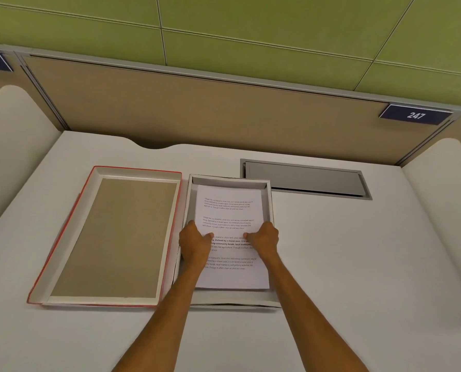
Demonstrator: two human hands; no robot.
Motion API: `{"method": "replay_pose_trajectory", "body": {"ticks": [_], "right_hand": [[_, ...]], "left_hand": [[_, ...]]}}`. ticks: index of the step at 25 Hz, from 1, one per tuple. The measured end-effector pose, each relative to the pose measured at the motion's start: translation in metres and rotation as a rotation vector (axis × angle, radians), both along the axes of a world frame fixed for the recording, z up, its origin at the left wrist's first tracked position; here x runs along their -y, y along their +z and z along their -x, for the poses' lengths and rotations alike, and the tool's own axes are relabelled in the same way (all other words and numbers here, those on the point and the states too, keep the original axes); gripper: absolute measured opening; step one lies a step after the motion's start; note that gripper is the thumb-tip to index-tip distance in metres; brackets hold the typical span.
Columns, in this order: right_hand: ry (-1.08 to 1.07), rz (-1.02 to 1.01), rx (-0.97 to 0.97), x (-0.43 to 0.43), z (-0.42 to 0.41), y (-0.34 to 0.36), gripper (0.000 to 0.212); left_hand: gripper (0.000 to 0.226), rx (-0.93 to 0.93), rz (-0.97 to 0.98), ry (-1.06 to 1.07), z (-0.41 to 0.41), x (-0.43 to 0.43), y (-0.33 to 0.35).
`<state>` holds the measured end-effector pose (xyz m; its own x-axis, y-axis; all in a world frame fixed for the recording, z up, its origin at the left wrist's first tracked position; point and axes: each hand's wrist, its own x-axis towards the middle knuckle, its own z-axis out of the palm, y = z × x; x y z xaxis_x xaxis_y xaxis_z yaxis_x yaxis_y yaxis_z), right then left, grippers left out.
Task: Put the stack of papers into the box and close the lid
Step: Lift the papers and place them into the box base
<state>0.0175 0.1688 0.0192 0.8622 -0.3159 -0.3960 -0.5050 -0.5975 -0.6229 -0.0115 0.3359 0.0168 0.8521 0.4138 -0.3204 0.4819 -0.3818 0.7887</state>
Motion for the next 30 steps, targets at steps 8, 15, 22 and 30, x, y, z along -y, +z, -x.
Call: {"method": "replay_pose_trajectory", "body": {"ticks": [8,15,22,30], "right_hand": [[-0.082,-0.199,-0.024,0.014,0.003,0.002,0.043],[-0.122,-0.307,-0.052,0.016,0.005,0.005,0.057],[-0.156,-0.365,-0.084,0.020,0.004,0.008,0.058],[-0.156,-0.349,-0.063,0.017,0.007,0.012,0.055]], "left_hand": [[0.045,-0.032,0.041,-0.084,-0.004,-0.021,0.012],[0.053,-0.071,0.245,-0.074,-0.005,-0.024,0.020],[0.054,-0.088,0.280,-0.065,-0.005,-0.025,0.017],[0.057,-0.081,0.231,-0.055,-0.004,-0.022,0.011]]}}
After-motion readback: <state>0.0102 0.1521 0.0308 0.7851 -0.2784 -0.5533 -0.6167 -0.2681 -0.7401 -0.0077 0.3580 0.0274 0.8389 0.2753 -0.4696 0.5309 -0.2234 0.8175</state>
